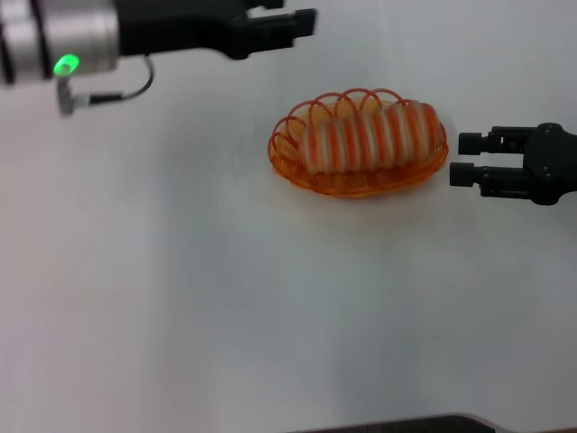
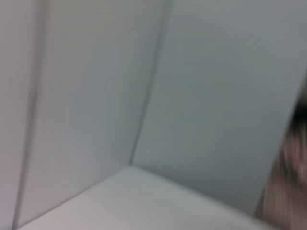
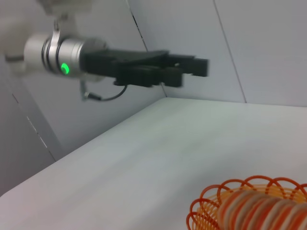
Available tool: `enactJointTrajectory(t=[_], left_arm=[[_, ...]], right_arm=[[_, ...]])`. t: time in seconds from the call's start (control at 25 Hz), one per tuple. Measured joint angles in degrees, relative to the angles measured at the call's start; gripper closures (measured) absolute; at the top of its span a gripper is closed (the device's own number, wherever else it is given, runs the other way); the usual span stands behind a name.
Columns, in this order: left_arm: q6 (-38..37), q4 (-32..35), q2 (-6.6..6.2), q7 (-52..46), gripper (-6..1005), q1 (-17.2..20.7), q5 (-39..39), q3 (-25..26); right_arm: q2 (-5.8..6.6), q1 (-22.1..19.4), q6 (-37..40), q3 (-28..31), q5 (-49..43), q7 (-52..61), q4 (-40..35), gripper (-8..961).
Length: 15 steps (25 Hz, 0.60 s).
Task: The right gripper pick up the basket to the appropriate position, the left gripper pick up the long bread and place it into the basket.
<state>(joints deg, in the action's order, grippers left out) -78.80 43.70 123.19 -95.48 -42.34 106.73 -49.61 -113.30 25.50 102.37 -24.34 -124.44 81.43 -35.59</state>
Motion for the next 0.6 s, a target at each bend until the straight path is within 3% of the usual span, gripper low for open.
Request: enactJointTrajectory(t=[0.16, 0.36, 0.6], left_arm=[[-4.0, -5.5, -1.15, 3.6, 386, 7.4, -6.7, 2.5], [-5.8, -6.5, -1.61, 5.4, 385, 14.9, -3.3, 4.4], [-8.9, -7.5, -1.98, 5.6, 385, 17.2, 4.1, 9.7]], right_arm=[[0.21, 0.5, 0.0, 0.1, 0.0, 0.0, 0.0, 312], [0.35, 1.2, 0.0, 0.4, 0.1, 0.0, 0.0, 312], [0.29, 2.1, -0.3, 0.4, 0.1, 0.1, 0.0, 312]])
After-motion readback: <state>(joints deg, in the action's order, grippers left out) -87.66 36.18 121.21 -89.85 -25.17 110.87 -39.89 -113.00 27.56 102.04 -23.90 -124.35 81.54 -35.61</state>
